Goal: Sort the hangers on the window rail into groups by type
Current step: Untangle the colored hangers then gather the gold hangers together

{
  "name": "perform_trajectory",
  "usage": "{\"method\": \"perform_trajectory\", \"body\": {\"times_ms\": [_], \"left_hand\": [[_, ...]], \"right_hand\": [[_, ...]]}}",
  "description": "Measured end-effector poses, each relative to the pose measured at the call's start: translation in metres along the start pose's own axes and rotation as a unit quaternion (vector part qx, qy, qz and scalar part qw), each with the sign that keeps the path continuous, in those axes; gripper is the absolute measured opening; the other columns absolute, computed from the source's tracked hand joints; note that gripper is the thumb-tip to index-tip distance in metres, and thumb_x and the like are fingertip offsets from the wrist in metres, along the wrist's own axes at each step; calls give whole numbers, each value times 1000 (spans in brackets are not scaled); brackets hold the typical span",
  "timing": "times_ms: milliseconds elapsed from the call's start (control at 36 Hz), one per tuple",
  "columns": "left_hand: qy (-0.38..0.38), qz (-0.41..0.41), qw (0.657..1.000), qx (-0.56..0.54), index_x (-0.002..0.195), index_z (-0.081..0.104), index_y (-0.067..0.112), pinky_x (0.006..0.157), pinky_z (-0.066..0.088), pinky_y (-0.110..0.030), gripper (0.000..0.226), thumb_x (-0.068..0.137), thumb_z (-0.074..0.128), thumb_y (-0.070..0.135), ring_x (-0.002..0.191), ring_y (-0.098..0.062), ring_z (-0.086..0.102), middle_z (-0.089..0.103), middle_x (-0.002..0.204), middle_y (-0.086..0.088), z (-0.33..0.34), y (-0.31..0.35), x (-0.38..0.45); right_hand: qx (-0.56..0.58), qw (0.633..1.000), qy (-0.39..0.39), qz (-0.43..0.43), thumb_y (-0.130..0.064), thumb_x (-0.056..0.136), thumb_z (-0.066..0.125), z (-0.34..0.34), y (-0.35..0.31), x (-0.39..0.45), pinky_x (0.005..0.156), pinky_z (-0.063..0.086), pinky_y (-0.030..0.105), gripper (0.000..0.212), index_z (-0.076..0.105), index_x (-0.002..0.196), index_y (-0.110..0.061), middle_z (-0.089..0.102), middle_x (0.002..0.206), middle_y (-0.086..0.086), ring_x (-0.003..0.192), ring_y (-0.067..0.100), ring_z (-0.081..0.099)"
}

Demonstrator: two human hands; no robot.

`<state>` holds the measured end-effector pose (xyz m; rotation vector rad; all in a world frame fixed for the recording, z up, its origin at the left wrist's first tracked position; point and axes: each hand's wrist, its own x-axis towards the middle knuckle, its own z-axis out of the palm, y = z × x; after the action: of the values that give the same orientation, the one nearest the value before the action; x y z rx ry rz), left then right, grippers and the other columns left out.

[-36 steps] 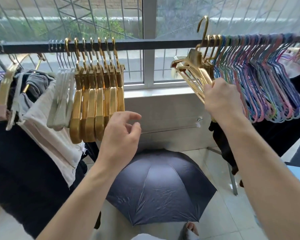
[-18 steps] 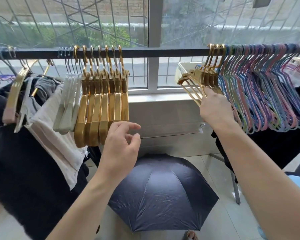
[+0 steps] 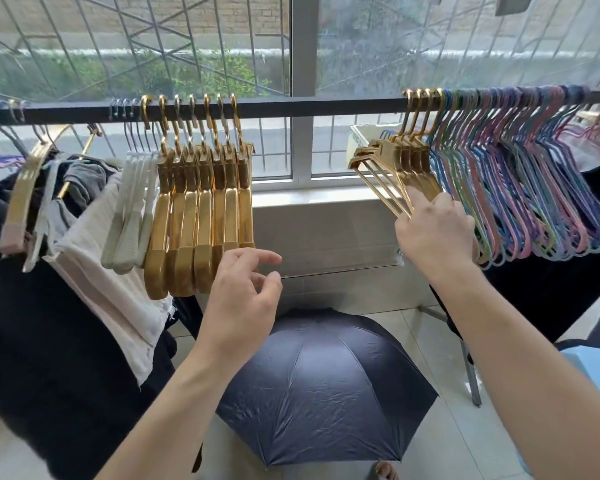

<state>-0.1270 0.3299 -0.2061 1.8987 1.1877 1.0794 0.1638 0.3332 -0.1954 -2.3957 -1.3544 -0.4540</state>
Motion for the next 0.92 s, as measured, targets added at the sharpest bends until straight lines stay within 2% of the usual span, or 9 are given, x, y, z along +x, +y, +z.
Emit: {"method": "perform_trajectory", "body": {"times_ms": [167, 250, 306, 444, 611, 722, 917], "left_hand": [[-9, -14, 1000, -18, 110, 65, 25, 72, 45, -4, 19, 101, 59, 8, 87, 2, 59, 53, 116, 7, 3, 2, 0], [-12, -21, 999, -23, 109, 65, 26, 72, 45, -4, 19, 101, 59, 9, 86, 2, 59, 53, 116, 8, 3, 1, -1], [-12, -25, 999, -24, 109, 65, 26, 74, 44, -4, 19, 101, 59, 10, 86, 3, 59, 52, 116, 10, 3, -1, -2], [-19, -36, 998, -37, 107, 65, 27, 73, 46, -8, 20, 101, 59, 9, 80, 2, 58, 52, 115, 10, 6, -3, -4], [-28, -36, 998, -47, 104, 64, 29, 69, 46, -6, 22, 101, 59, 7, 83, -5, 59, 52, 115, 7, 9, -4, -5], [-26, -34, 998, -45, 102, 63, 31, 69, 46, -7, 24, 101, 59, 8, 83, -4, 59, 53, 115, 7, 9, -6, -5], [-26, -33, 998, -39, 106, 64, 29, 72, 44, -5, 22, 101, 59, 9, 82, -1, 60, 53, 114, 9, 8, -9, -5]], "right_hand": [[-4, 999, 35, -7, -36, 100, 49, 11, 4, -4, 89, 41, 47, 53, 45, 151, -26, 54, 105, 16, 98, 33, 50], [9, 998, 54, -18, -34, 97, 54, 14, 7, -10, 89, 41, 47, 44, 58, 139, -20, 48, 106, 15, 98, 34, 46], [21, 998, 60, -18, -32, 96, 57, 17, 6, -14, 93, 41, 50, 39, 61, 132, -17, 47, 112, 15, 105, 35, 45], [19, 1000, 18, -13, -33, 95, 57, 32, 2, -27, 110, 33, 58, 52, 49, 144, -16, 44, 139, 19, 131, 39, 36], [2, 1000, 15, -18, -31, 96, 54, 41, 0, -36, 124, 15, 59, 64, 36, 154, -10, 40, 155, 21, 149, 41, 23], [-2, 1000, 17, -22, -29, 97, 52, 46, 2, -41, 126, 7, 58, 68, 30, 157, -5, 36, 160, 21, 154, 40, 16], [14, 1000, 10, -13, -25, 96, 53, 49, 2, -46, 126, 6, 58, 69, 28, 158, -5, 26, 164, 21, 156, 39, 9]]}}
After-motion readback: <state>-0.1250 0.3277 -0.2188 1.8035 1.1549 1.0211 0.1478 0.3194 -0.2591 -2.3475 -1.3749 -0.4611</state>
